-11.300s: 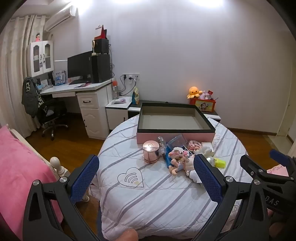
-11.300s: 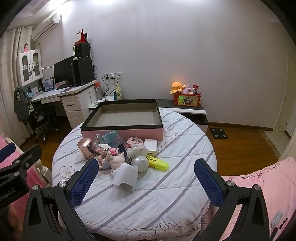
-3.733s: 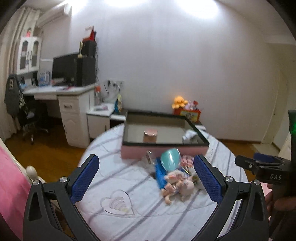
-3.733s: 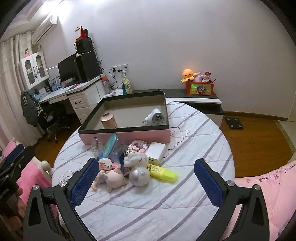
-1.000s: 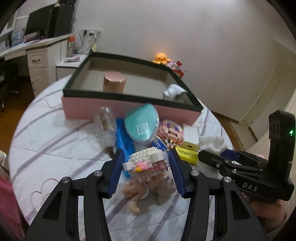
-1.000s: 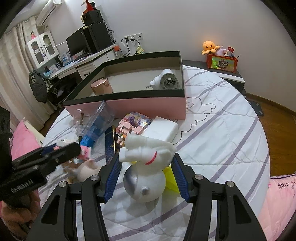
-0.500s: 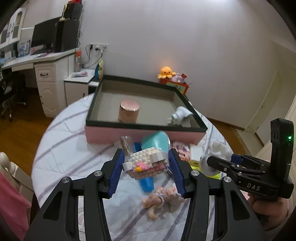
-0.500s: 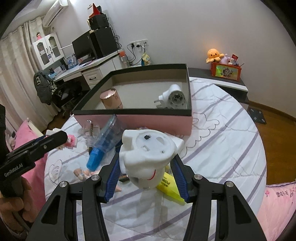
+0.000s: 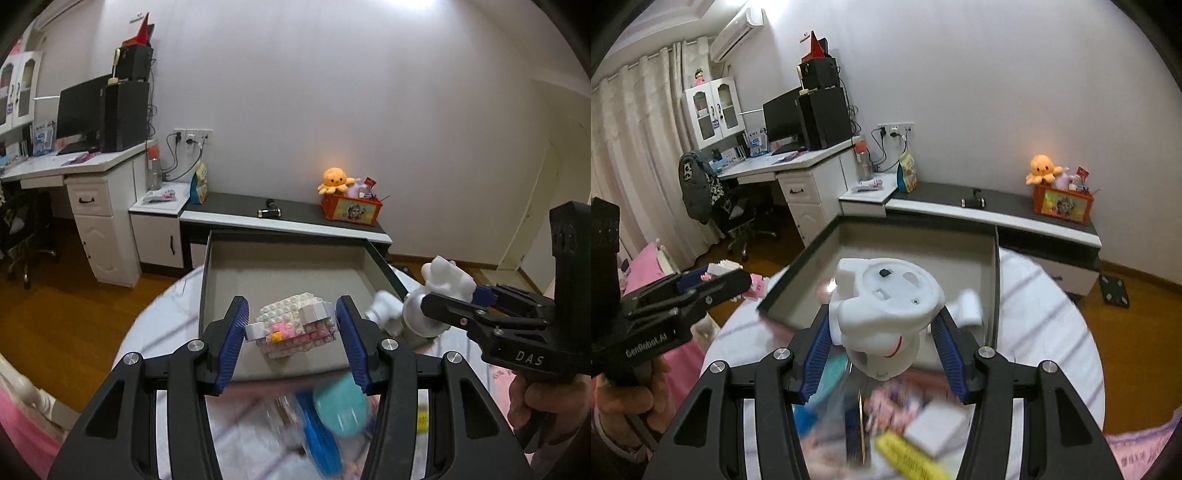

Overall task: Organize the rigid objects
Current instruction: 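Place the pink block figure in the box with the left tool while the right tool places the white figure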

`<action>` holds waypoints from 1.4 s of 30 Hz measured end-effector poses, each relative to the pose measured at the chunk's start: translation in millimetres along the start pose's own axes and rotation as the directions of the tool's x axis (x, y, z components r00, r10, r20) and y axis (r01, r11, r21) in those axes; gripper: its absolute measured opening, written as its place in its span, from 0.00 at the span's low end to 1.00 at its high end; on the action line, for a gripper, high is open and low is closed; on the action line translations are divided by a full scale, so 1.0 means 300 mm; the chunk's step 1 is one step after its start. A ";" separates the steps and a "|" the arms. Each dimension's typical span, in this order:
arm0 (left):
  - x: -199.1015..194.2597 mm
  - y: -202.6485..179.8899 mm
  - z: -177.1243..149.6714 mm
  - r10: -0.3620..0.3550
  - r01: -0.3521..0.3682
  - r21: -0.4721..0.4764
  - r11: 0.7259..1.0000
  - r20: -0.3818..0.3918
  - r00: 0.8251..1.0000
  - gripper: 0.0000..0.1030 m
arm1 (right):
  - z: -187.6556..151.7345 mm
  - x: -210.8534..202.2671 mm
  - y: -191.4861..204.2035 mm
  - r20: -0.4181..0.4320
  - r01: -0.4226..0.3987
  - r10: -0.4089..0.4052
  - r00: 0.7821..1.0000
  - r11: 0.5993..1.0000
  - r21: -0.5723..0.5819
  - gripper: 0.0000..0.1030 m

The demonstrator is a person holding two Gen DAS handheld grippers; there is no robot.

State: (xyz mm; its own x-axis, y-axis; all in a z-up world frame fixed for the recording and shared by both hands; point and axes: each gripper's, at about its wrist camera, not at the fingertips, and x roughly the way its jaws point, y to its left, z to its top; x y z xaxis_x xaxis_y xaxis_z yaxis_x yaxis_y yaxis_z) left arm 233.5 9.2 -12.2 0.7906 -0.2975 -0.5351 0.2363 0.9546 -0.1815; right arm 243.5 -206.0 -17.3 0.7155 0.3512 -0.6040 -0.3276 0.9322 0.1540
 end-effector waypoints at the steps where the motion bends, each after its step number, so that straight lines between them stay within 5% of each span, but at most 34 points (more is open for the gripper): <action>1: 0.027 0.009 0.018 0.002 -0.002 0.000 1.000 -0.003 1.000 0.49 | 0.016 0.023 -0.006 -0.002 0.002 -0.002 1.000 1.000 0.003 0.53; 9: 0.255 0.056 0.101 0.010 -0.010 0.000 1.000 -0.059 0.998 0.49 | 0.084 0.271 -0.094 -0.088 0.028 -0.024 0.996 0.998 0.055 0.53; 17: 0.420 0.065 0.107 0.020 -0.021 -0.006 1.000 -0.129 0.991 0.50 | 0.063 0.374 -0.139 -0.148 0.054 -0.042 0.988 0.996 0.076 0.54; 18: 0.433 0.065 0.106 0.029 -0.030 -0.005 1.000 -0.136 0.990 0.52 | 0.059 0.382 -0.144 -0.156 0.061 -0.049 0.987 0.995 0.077 0.54; 20: 0.442 0.061 0.101 0.044 -0.044 -0.001 0.999 -0.141 0.989 0.75 | 0.052 0.392 -0.148 -0.167 0.070 -0.056 0.984 0.995 0.075 0.55; 23: 0.411 0.058 0.091 0.059 -0.059 0.003 0.998 -0.112 0.992 0.95 | 0.041 0.373 -0.151 -0.148 0.088 -0.075 0.986 0.992 0.085 0.84; 25: 0.385 0.047 0.088 0.075 -0.074 0.016 0.997 -0.096 0.993 1.00 | 0.039 0.362 -0.148 -0.146 0.090 -0.076 0.986 0.992 0.087 0.85; 27: 0.365 0.047 0.089 0.082 -0.080 0.022 0.997 -0.086 0.993 1.00 | 0.033 0.342 -0.142 -0.141 0.111 -0.098 0.985 0.990 0.085 1.00; 42: 0.033 0.050 -0.028 0.066 -0.067 -0.023 0.998 -0.006 0.998 1.00 | -0.046 0.067 -0.114 -0.053 0.134 -0.127 0.991 0.979 0.157 1.00</action>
State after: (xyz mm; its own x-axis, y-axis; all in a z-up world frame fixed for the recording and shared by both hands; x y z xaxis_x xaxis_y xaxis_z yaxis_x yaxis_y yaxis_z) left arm 240.3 20.5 -27.2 0.8012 -0.2336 -0.5509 0.1702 0.9716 -0.1644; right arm 260.6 -232.0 -45.4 0.7173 0.2250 -0.6595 -0.1280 0.9729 0.1927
